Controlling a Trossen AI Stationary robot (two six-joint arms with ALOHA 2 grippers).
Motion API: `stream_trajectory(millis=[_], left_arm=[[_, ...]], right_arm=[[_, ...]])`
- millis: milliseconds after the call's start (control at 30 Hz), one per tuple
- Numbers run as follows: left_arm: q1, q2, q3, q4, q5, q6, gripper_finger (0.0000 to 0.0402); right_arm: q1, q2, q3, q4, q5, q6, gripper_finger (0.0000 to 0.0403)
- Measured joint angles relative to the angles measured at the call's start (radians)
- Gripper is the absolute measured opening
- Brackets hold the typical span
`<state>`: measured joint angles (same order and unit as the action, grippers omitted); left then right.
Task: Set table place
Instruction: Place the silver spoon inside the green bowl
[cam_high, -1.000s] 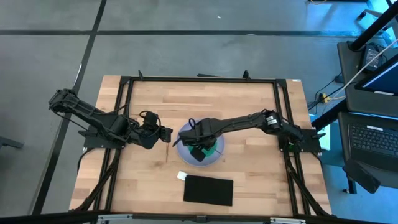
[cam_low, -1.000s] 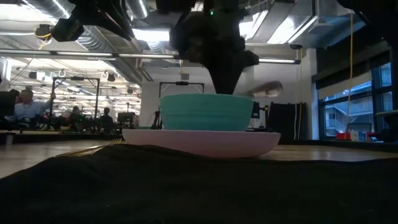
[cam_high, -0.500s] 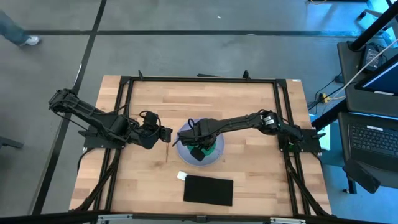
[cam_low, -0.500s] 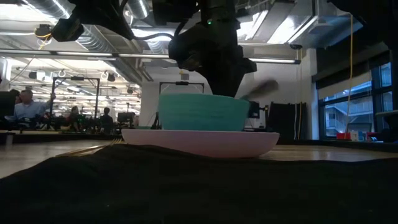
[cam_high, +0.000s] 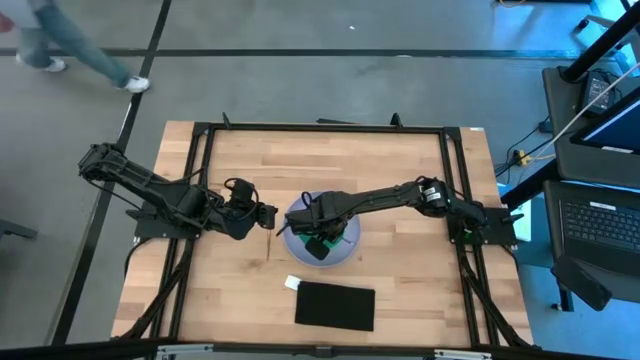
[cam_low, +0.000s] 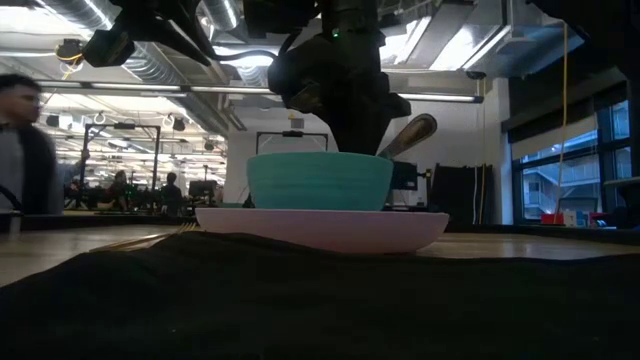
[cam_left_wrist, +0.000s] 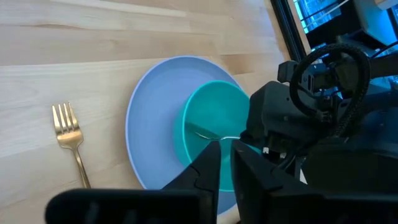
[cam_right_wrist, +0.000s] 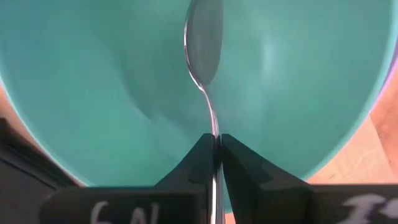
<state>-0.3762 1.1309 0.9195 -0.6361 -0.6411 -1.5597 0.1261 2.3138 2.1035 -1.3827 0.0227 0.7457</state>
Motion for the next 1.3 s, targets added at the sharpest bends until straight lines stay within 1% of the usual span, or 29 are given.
stream_trajectory(millis=[167,367,600,1033,1300], left_arm=[[0.0,0.0,0.0,0.0,0.0,0.0,0.0042],[0.0,0.0,0.0,0.0,0.0,0.0,0.0052],[0.0,0.0,0.0,0.0,0.0,0.0,0.0063],[0.0,0.0,0.0,0.0,0.0,0.0,0.0081],[0.0,0.0,0.0,0.001,0.0,0.0,0.0088]], right_arm=[[0.0,0.0,0.001,0.002,-0.002,-0.017,0.0035],[-0.002,0.0,0.005,0.016,-0.034,-0.024,0.0035],[-0.005,-0.002,0.073,0.03,-0.044,-0.068,0.0042],[-0.01,-0.003,0.086,0.067,-0.046,-0.082,0.0113],[-0.011,-0.003,0.086,0.096,-0.097,-0.105,0.0171]])
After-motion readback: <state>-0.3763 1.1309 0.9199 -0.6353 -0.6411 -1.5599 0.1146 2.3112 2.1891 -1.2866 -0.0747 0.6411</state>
